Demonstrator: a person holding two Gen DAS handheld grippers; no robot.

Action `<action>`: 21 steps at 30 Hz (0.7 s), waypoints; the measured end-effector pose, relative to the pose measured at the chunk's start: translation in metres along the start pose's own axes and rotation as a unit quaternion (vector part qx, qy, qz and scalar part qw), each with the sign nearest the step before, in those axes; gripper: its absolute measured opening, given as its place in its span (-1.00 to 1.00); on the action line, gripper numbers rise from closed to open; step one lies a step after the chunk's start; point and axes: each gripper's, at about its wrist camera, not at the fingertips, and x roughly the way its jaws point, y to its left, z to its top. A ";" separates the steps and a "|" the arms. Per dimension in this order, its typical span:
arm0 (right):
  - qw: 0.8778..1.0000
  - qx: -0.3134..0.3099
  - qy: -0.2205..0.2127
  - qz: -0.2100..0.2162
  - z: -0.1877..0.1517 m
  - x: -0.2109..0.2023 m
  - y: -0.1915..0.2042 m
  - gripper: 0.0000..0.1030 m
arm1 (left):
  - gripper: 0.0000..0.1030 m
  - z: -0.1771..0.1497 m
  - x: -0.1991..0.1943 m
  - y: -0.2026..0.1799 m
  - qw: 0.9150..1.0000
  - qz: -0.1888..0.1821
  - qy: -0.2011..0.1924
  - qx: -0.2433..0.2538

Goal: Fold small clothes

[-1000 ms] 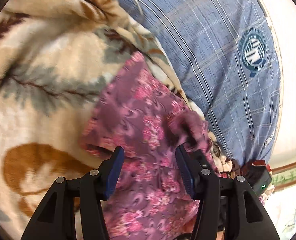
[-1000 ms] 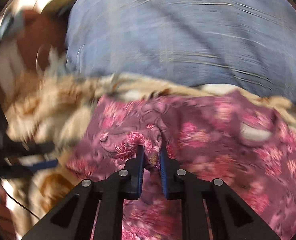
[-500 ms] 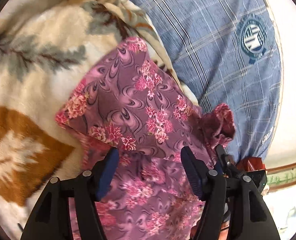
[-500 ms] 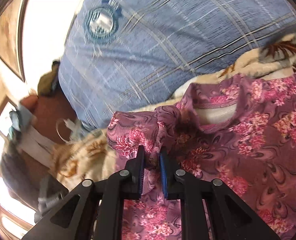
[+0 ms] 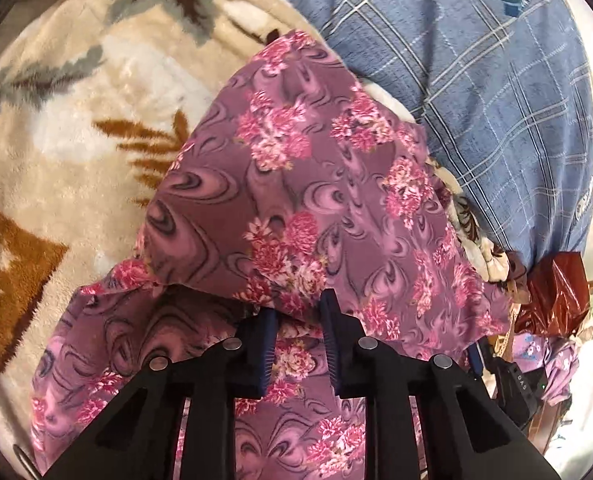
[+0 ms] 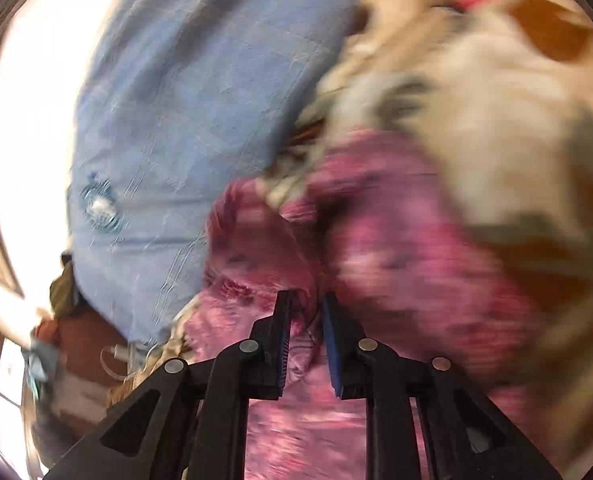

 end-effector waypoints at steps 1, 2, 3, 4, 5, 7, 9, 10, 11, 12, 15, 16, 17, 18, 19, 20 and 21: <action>1.000 -0.011 -0.008 0.002 0.003 -0.005 0.002 -0.42 | -0.47 0.001 0.000 -0.002 1.000 -0.003 0.002 0.000; 1.000 -0.025 -0.019 -0.003 0.006 -0.007 0.007 -0.27 | -0.45 0.000 0.001 -0.005 1.000 -0.003 0.002 -0.001; 0.999 -0.039 -0.024 -0.009 0.008 -0.006 0.013 0.14 | -0.44 -0.001 0.002 -0.005 1.000 -0.003 0.002 -0.003; 0.998 -0.052 -0.028 -0.021 0.010 -0.003 0.019 0.32 | -0.42 -0.001 0.003 -0.005 1.000 -0.003 0.002 -0.006; 0.997 -0.065 -0.032 -0.034 0.011 0.003 0.025 0.32 | -0.41 0.000 0.002 -0.001 1.000 -0.003 0.005 -0.009; 0.996 -0.081 -0.014 -0.047 0.017 0.018 0.031 0.31 | -0.48 0.002 0.001 -0.003 1.000 0.008 0.001 -0.007; 0.995 -0.090 0.000 -0.032 0.023 0.022 0.038 -0.71 | -0.49 0.002 -0.002 -0.008 1.000 0.017 0.000 0.001; 0.995 -0.102 -0.011 -0.013 0.027 0.014 0.046 -0.87 | -0.49 0.001 -0.007 -0.011 1.000 0.018 -0.006 0.006; 0.993 -0.108 -0.039 -0.009 0.029 0.001 0.050 -0.87 | -0.49 0.000 -0.012 -0.012 1.000 0.020 -0.014 0.012; 0.992 -0.110 -0.052 -0.010 0.030 -0.006 0.051 -0.87 | -0.48 -0.001 -0.015 -0.012 0.999 0.030 -0.021 0.017; 0.992 -0.089 -0.042 -0.084 0.046 -0.002 0.022 -0.87 | -0.48 -0.001 -0.005 -0.003 0.999 0.043 0.008 0.008; 0.991 -0.079 -0.020 -0.104 0.049 0.004 0.010 -0.87 | -0.48 -0.002 -0.002 0.000 0.999 0.042 0.016 0.002; 0.991 -0.068 0.001 -0.113 0.050 0.008 -0.001 -0.86 | -0.48 -0.003 -0.004 0.002 0.999 0.039 0.018 0.001; 0.993 -0.060 0.008 -0.101 0.047 0.002 -0.008 -0.85 | -0.48 -0.005 -0.011 0.002 0.999 0.039 0.020 0.008; 0.994 -0.064 0.001 -0.092 0.044 -0.008 -0.006 -0.74 | -0.48 -0.008 -0.018 0.001 0.999 0.033 0.020 0.018; 0.993 -0.075 -0.007 -0.089 0.041 -0.018 -0.003 -0.74 | -0.48 -0.013 -0.033 0.000 0.999 0.028 0.013 0.039; 0.991 -0.099 -0.009 -0.087 0.034 -0.034 0.005 -0.73 | -0.45 -0.018 -0.046 0.000 0.998 0.032 0.005 0.056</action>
